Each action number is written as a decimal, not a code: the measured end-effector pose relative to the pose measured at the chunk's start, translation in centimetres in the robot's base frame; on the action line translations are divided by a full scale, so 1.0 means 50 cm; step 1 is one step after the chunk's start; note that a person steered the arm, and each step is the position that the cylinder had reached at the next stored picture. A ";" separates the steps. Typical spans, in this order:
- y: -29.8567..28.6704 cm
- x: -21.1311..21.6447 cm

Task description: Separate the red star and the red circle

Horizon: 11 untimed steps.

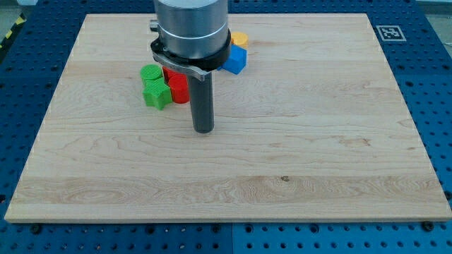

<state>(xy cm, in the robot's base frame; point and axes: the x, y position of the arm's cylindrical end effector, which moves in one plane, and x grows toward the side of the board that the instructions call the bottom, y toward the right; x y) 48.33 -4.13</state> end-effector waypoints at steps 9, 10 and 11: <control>-0.331 -0.295; -0.324 -0.296; -0.263 -0.296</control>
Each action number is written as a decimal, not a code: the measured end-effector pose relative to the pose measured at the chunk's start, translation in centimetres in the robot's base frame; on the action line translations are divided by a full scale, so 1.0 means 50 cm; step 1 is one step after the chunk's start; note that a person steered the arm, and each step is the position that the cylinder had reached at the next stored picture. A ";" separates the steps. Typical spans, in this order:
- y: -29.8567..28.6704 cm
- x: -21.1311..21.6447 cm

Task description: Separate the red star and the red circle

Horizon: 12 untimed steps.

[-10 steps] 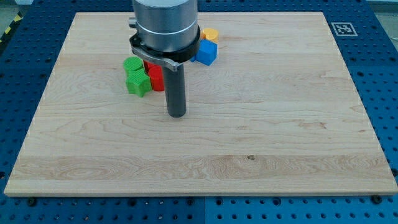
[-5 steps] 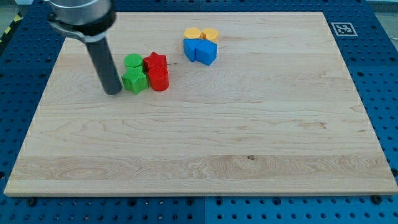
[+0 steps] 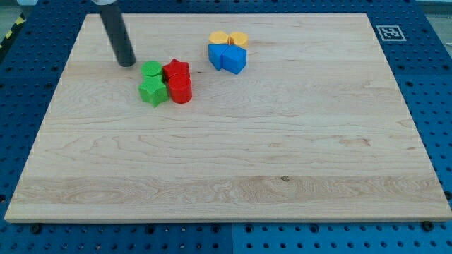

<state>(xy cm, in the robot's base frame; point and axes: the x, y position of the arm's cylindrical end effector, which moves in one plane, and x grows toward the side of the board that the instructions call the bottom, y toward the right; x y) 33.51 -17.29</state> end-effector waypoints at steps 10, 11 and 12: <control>0.139 0.132; 0.177 0.140; 0.204 0.140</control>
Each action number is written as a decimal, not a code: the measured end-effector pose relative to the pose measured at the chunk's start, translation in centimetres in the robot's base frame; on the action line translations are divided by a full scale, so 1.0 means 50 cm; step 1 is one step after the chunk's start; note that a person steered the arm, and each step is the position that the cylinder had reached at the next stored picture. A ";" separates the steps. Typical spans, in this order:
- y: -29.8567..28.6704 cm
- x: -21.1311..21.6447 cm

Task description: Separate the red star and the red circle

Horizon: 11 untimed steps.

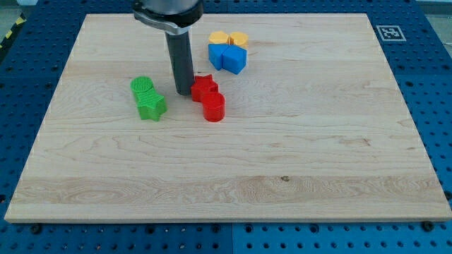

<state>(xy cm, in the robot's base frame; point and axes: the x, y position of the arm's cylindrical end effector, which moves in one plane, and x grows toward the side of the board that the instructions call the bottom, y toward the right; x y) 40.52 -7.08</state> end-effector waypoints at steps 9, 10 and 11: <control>0.130 0.004; 0.130 0.010; 0.130 0.023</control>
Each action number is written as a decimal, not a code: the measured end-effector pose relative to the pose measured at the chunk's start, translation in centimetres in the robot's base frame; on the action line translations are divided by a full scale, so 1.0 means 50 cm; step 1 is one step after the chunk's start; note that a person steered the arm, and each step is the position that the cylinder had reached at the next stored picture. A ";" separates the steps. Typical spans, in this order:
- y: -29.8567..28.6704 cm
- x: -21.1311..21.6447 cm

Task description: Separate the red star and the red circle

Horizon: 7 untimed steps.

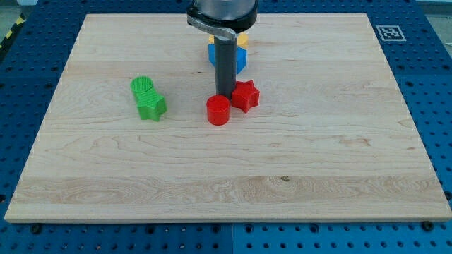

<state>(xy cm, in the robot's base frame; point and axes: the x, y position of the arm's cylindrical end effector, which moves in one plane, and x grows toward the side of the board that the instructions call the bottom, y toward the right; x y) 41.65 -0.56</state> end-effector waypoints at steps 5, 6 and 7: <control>0.028 0.033; 0.032 0.033; 0.059 0.033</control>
